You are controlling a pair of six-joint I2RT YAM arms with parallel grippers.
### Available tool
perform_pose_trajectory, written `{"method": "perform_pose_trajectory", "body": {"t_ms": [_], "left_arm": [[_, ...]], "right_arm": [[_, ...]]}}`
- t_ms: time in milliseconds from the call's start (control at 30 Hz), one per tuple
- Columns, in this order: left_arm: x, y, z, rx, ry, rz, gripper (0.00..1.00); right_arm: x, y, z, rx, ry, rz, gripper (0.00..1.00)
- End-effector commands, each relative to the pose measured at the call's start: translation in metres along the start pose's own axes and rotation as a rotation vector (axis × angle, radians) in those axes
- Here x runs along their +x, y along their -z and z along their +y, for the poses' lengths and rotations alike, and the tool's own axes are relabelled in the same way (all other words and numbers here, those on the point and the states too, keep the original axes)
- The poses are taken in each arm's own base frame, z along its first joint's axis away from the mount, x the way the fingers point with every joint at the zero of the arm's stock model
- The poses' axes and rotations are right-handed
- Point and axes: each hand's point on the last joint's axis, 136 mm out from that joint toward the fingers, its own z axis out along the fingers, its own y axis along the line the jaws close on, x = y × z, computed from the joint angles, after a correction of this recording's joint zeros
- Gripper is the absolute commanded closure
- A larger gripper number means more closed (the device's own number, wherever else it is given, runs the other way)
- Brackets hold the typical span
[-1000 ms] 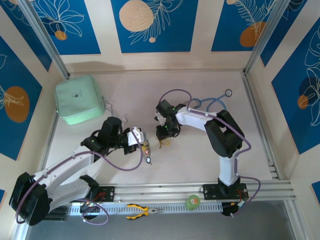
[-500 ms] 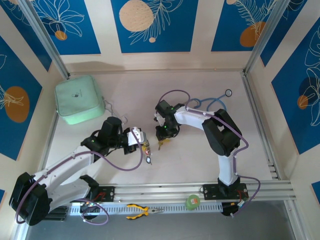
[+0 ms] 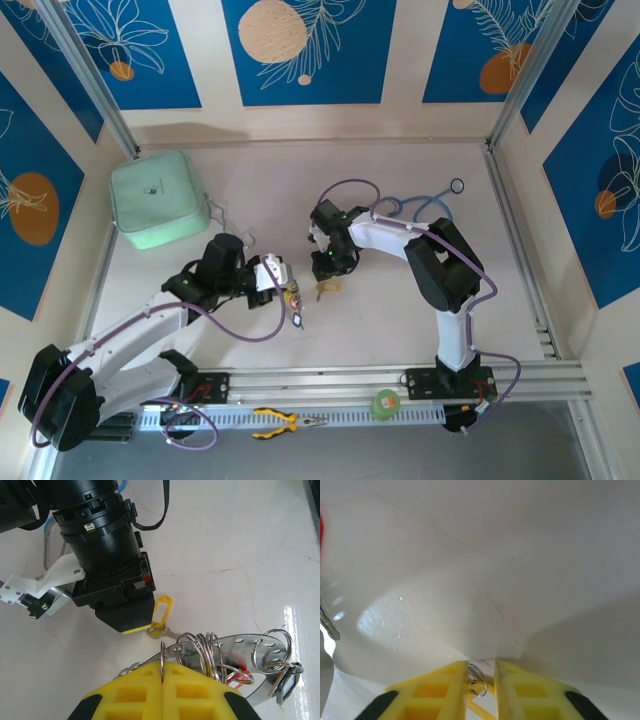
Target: Put the keys on the keyring
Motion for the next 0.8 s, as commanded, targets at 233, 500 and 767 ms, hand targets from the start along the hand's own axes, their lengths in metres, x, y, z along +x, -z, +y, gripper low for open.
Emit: {"method": "perform_pose_trajectory", "body": {"t_ms": [233, 500, 767], "left_arm": [[0.007, -0.001, -0.007, 0.018, -0.009, 0.017, 1.0], [0.008, 0.0, -0.007, 0.017, -0.011, 0.023, 1.0], [0.008, 0.0, -0.007, 0.018, -0.012, 0.023, 1.0]], "right_arm": [[0.013, -0.001, 0.009, -0.005, 0.013, 0.083, 0.74], [0.012, -0.004, 0.012, -0.012, 0.015, 0.093, 0.78], [0.012, -0.006, 0.015, -0.021, 0.016, 0.1, 0.82]]}}
